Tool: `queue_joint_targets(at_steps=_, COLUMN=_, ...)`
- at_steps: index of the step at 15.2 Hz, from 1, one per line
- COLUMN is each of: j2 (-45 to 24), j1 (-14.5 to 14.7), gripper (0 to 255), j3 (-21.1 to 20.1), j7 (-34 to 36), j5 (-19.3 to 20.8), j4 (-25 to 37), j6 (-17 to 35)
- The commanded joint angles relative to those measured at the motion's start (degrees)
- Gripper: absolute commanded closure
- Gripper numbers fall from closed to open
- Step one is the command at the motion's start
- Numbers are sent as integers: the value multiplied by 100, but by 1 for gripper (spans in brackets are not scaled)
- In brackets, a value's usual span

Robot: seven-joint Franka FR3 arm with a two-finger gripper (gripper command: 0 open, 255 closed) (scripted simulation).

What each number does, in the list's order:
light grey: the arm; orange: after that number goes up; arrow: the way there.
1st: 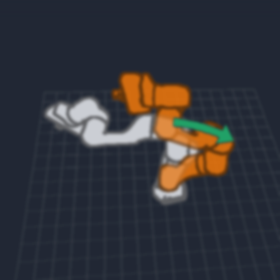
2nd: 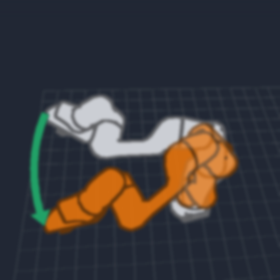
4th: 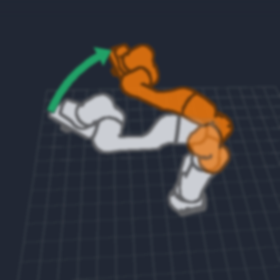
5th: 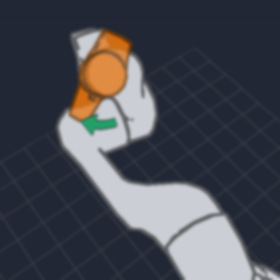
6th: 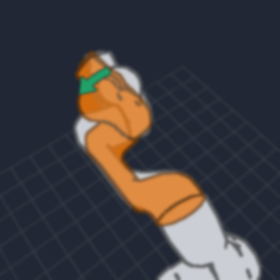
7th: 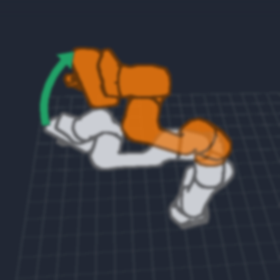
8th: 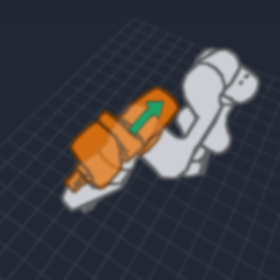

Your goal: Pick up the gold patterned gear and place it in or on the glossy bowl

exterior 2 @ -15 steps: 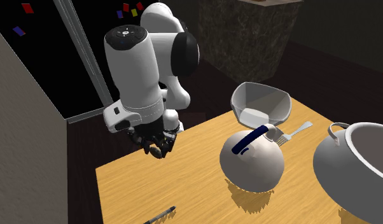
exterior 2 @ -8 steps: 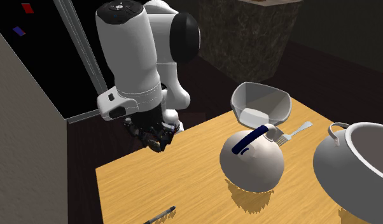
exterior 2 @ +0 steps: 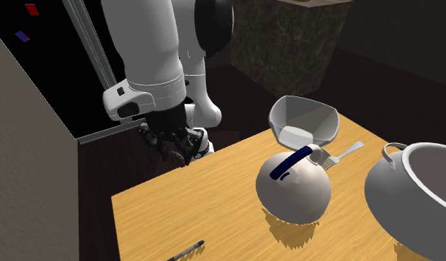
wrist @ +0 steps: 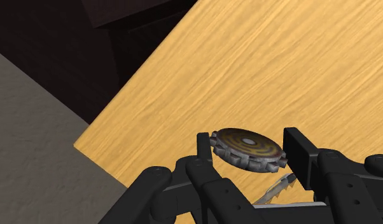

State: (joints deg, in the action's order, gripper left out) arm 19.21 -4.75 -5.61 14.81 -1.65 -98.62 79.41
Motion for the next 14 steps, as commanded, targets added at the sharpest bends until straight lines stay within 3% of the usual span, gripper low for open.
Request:
queue_joint_targets(at_steps=1, j2=-100, j1=-5, gripper=255, j3=1, j7=2, j5=8, j4=282, j6=-184)
queue_joint_targets(at_steps=10, j2=-546, j1=-10, gripper=255, j3=-18, j7=37, j5=42, j4=1504, j6=-962)
queue_joint_targets(at_steps=14, j2=-282, j1=125, gripper=255, j3=-260, j7=433, j5=-59, j4=1292, j6=-1005)
